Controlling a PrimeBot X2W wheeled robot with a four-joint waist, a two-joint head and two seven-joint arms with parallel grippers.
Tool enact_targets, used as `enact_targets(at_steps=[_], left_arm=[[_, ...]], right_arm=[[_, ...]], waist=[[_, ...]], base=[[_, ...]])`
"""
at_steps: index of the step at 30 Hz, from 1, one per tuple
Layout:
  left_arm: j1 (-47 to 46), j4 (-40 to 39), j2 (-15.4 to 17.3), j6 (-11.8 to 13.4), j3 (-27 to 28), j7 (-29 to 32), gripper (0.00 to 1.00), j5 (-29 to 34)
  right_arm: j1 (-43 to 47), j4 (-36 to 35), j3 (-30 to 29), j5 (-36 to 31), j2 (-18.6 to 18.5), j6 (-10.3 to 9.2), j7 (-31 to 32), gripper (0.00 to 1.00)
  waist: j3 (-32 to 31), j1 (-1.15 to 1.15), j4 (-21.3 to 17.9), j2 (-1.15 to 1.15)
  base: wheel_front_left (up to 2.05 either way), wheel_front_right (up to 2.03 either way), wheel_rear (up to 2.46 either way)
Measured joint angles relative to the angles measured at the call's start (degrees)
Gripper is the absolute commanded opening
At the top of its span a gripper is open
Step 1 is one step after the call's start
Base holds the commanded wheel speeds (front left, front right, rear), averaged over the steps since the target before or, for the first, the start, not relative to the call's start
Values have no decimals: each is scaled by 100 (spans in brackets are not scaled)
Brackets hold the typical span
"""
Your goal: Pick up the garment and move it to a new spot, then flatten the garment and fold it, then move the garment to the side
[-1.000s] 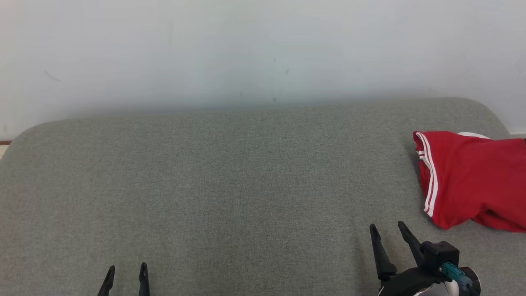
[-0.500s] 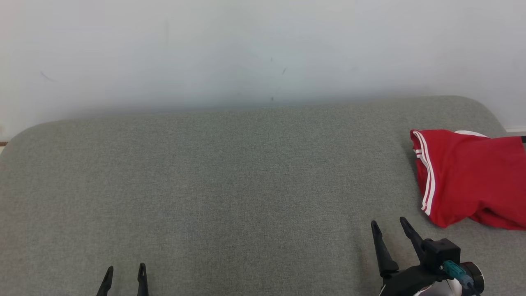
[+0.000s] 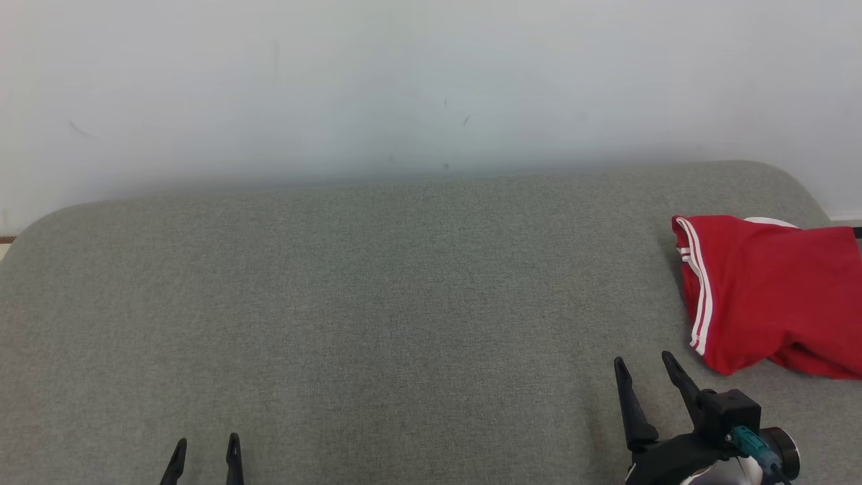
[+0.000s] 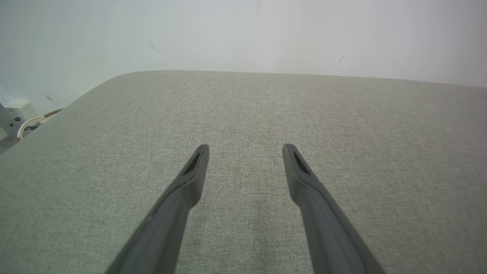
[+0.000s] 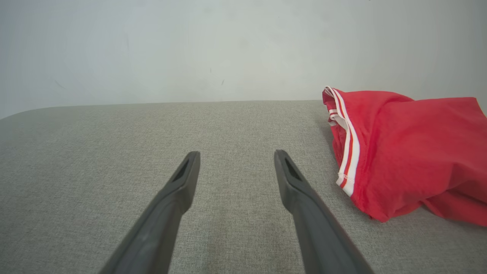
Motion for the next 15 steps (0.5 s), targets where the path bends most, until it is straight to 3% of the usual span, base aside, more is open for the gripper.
enact_targets(at_steps=[15], left_arm=[[46, 77, -14, -15, 2, 0, 100, -1]], right_arm=[[114, 98, 23, -33, 34, 0, 1, 100]], waist=[[-10, 0, 44, 0]], base=[[0, 0, 0]])
